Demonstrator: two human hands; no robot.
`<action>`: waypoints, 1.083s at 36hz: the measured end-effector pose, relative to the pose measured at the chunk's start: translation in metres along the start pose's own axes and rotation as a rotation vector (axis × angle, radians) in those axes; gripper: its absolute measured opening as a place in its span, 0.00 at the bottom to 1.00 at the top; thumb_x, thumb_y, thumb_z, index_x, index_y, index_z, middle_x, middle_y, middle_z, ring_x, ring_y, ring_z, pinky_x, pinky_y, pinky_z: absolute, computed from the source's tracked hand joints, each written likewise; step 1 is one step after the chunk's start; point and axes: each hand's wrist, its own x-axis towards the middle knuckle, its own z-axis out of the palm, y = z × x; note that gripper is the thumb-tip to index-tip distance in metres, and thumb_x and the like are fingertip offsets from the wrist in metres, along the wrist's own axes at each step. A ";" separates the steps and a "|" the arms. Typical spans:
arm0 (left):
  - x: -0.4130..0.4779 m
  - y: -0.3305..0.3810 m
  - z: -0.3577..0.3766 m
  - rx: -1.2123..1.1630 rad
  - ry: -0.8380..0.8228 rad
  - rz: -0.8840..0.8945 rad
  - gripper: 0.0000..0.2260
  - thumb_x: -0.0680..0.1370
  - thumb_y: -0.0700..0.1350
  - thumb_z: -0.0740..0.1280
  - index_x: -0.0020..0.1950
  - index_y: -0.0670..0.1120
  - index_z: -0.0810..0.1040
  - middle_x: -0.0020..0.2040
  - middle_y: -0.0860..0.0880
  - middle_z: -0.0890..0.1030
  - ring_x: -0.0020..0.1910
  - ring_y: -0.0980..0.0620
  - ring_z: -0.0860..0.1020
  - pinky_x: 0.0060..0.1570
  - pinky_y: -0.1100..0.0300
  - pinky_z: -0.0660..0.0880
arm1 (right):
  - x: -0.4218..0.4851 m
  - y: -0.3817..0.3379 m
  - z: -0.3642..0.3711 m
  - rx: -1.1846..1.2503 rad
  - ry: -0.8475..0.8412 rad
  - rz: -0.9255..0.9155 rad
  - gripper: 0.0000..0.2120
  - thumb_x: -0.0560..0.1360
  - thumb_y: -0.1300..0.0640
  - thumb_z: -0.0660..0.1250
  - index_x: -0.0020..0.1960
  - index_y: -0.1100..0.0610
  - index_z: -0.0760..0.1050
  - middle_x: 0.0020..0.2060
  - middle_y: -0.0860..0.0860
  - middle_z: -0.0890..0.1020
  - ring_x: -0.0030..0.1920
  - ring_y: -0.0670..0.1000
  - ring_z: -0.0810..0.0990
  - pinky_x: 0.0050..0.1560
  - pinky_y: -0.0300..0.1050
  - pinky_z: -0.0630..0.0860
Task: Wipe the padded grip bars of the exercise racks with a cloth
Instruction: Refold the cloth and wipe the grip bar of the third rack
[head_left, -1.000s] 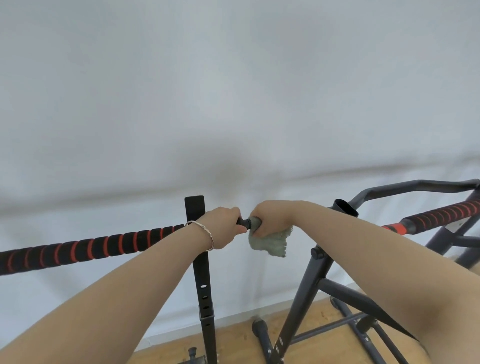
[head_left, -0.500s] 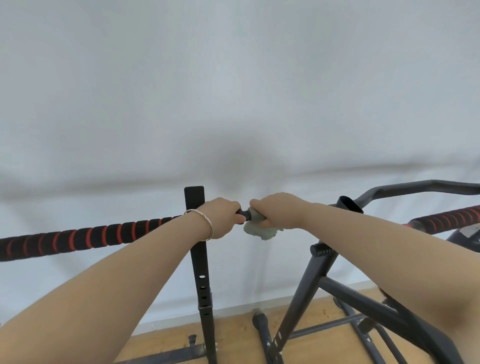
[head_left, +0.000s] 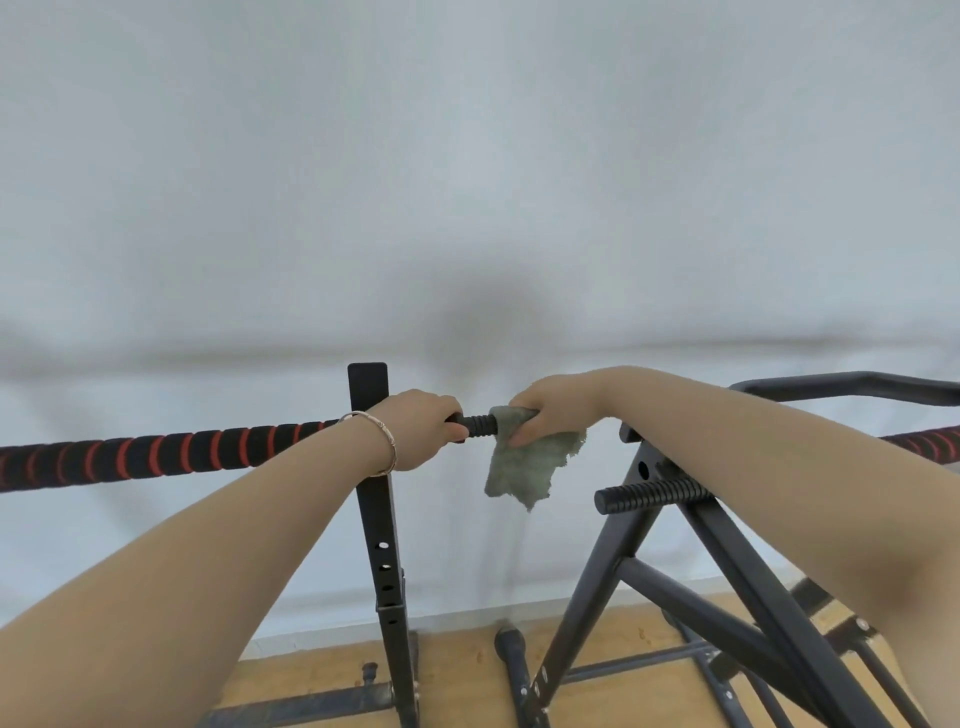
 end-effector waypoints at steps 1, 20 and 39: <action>-0.001 0.000 0.000 -0.009 0.001 -0.002 0.10 0.84 0.51 0.56 0.58 0.50 0.75 0.50 0.49 0.80 0.46 0.49 0.76 0.48 0.54 0.73 | -0.002 0.003 -0.003 0.007 -0.019 0.017 0.13 0.70 0.35 0.68 0.49 0.42 0.78 0.43 0.45 0.85 0.45 0.52 0.86 0.44 0.53 0.84; 0.000 -0.003 0.005 -0.026 0.043 -0.002 0.07 0.83 0.51 0.56 0.52 0.54 0.73 0.45 0.52 0.78 0.40 0.53 0.74 0.41 0.57 0.71 | -0.015 0.019 0.005 -0.088 0.065 0.007 0.16 0.77 0.38 0.66 0.53 0.50 0.76 0.44 0.46 0.83 0.45 0.48 0.81 0.44 0.46 0.78; -0.003 -0.003 0.006 -0.049 0.067 0.000 0.10 0.83 0.53 0.58 0.57 0.51 0.75 0.50 0.51 0.80 0.48 0.50 0.76 0.49 0.54 0.74 | 0.005 -0.008 0.021 -0.286 0.224 -0.221 0.11 0.81 0.35 0.51 0.48 0.38 0.67 0.31 0.41 0.80 0.30 0.43 0.79 0.38 0.45 0.74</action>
